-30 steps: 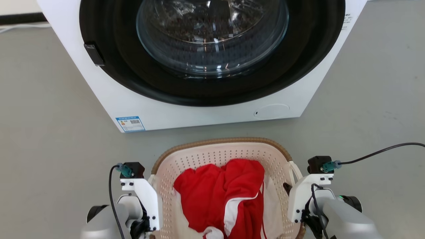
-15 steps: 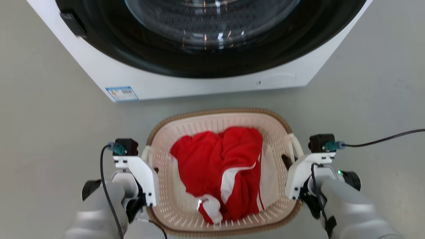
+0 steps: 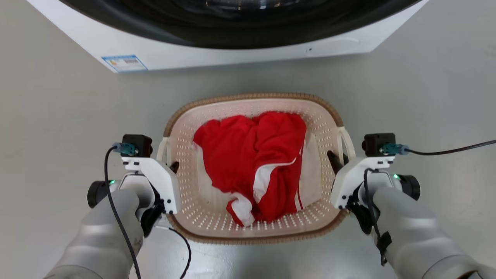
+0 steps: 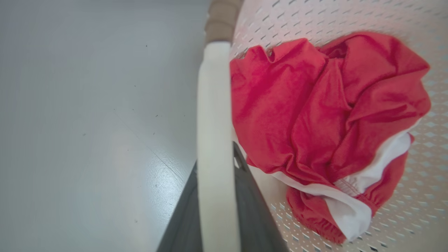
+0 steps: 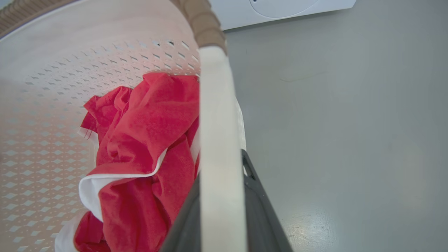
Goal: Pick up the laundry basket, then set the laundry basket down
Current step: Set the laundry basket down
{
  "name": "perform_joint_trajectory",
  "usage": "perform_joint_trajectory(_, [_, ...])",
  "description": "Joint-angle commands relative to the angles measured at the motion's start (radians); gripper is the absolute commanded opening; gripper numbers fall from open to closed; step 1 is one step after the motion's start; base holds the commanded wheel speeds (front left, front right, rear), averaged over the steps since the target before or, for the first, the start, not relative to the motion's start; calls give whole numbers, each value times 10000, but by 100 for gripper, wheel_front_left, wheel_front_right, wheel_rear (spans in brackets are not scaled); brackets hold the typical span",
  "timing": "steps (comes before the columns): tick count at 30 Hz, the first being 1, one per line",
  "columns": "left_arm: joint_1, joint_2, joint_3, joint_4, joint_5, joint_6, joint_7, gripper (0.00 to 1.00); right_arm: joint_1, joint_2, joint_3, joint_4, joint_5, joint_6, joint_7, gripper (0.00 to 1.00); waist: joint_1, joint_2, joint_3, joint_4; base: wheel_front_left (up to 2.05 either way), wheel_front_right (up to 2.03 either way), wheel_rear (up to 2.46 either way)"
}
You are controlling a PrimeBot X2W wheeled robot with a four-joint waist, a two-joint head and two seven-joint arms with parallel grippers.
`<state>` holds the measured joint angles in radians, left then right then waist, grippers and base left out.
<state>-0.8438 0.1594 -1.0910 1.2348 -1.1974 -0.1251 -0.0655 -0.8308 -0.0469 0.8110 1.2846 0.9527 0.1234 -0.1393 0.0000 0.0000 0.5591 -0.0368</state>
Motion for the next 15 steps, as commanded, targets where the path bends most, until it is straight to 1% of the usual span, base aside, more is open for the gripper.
perform_joint_trajectory(1, [-361,489,137,97,64,-56,-272,0,3,-33,146,-16,58,73,-257,0,0,0,322,3,0,0,0])
perform_joint_trajectory(8, [-694,555,161,141,29,-56,-828,0,-274,-33,241,-18,137,73,-677,0,0,0,1012,8,0,0,0])
perform_joint_trajectory(15, [-918,633,141,124,12,-56,-1211,0,-542,-33,289,-17,232,73,-876,0,0,0,1555,-38,0,0,0])
